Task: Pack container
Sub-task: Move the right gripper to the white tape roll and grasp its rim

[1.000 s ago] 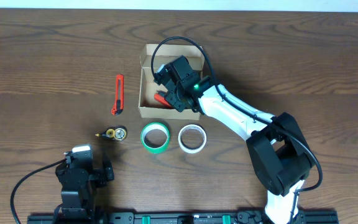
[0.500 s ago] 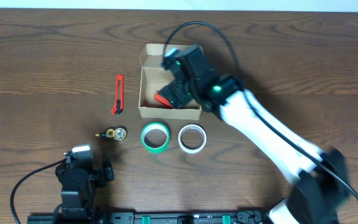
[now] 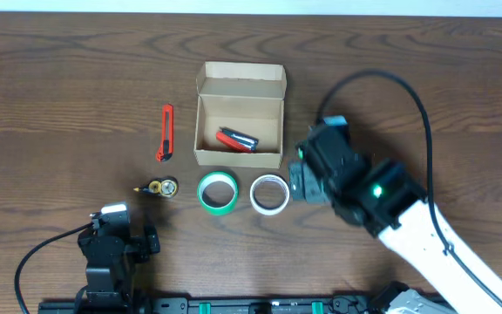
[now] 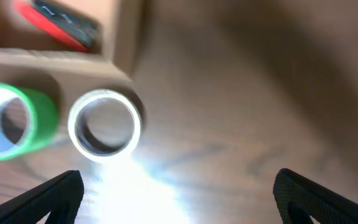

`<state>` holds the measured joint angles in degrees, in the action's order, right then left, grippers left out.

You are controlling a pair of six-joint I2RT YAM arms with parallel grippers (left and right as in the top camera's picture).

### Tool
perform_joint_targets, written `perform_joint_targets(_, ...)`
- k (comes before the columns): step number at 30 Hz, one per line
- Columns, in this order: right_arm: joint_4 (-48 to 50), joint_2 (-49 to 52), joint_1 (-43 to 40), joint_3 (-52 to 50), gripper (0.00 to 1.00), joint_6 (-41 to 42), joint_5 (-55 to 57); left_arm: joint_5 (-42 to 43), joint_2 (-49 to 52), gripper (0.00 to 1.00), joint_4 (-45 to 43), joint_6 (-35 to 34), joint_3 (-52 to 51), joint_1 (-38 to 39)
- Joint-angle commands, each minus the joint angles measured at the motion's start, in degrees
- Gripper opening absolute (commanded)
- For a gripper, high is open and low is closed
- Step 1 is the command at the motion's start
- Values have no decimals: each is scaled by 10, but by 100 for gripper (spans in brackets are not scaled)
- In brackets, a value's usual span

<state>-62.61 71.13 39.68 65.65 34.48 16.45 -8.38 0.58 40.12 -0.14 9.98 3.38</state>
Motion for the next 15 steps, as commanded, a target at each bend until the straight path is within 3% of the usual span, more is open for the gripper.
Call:
perform_joint_targets(1,17,-19,22,-78,99,163,5,-8,-3,95,2,4,-6,-4)
perform_joint_targets(7,165,14,33,-172,99,233,-41,-8,-3,95,2,4,-6,-4)
perform_joint_targets(15,234,146,33,-176,99,279,-67,-8,-3,95,2,4,-6,-4)
